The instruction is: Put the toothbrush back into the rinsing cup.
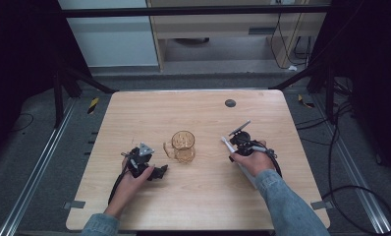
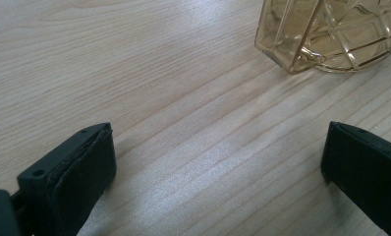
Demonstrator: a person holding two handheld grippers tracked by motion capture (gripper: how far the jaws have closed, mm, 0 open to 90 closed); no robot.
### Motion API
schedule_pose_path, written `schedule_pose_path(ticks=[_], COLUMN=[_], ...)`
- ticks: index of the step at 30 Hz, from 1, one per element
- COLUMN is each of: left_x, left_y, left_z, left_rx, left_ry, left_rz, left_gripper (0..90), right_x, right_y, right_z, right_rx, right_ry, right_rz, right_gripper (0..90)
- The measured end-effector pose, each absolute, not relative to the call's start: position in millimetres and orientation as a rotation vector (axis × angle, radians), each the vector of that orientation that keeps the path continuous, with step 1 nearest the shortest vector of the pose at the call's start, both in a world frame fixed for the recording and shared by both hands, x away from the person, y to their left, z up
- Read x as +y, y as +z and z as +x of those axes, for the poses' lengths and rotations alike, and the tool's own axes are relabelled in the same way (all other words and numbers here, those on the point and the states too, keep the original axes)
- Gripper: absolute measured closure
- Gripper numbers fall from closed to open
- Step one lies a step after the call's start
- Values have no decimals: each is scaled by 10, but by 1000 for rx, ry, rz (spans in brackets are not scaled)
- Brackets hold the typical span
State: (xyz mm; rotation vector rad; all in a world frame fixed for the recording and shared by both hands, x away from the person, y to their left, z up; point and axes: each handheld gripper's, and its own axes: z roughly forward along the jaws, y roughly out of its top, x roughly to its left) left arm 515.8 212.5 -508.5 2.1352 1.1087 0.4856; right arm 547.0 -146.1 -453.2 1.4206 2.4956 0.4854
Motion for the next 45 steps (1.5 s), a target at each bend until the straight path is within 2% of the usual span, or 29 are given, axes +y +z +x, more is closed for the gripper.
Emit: schedule_pose_path(ticks=[16,45], left_x=[2126,2127], left_y=[-5085,-5086], left_z=[5160,5162], left_rx=[1105,1104], left_ry=[485,484], left_rz=[2137,2136], left_gripper=[0,0], right_x=[-1509,-1497], right_y=[-4647,-4683], right_z=[5487,5533], right_rx=[2512,2528], right_ry=[424,391], right_rz=[1465,1490], right_gripper=[538,665])
